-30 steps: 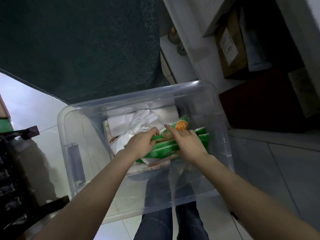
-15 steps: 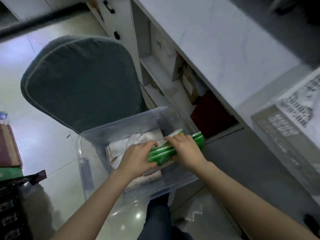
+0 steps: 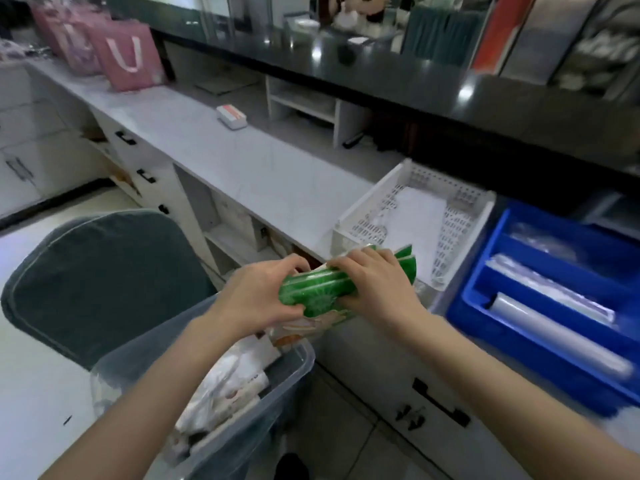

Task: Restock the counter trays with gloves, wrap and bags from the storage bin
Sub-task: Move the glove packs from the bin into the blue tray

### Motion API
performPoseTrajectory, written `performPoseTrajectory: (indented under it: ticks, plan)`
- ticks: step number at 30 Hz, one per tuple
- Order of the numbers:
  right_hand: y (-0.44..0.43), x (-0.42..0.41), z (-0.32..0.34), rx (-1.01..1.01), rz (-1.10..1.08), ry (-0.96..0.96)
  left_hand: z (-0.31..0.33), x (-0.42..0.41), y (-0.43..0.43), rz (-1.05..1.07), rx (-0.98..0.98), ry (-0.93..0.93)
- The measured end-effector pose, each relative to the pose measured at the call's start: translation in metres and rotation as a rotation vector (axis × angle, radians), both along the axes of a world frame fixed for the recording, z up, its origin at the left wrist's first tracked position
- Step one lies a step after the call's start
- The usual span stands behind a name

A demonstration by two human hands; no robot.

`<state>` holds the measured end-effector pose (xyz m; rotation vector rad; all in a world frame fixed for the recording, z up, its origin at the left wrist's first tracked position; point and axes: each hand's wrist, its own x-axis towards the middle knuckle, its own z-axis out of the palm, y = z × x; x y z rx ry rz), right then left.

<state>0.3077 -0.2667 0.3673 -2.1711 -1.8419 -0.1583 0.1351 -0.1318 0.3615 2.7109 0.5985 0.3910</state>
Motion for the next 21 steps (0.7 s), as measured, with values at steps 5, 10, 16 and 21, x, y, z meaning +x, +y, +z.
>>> performPoseTrajectory:
  ticks: [5,10,16,21]
  plan:
    - [-0.083,0.048,0.055,0.08,-0.24,-0.066,0.058,0.085,-0.043,-0.246,-0.003,-0.066]
    - [-0.157,0.104,0.088,0.049,-0.465,-0.07,0.09,0.179,-0.092,-0.491,-0.036,-0.082]
    - [-0.211,0.177,0.089,-0.095,-0.69,0.009,0.088,0.296,-0.132,-0.694,-0.132,0.051]
    - [-0.221,0.226,0.053,-0.233,-0.83,0.133,0.048,0.372,-0.142,-0.817,-0.194,0.199]
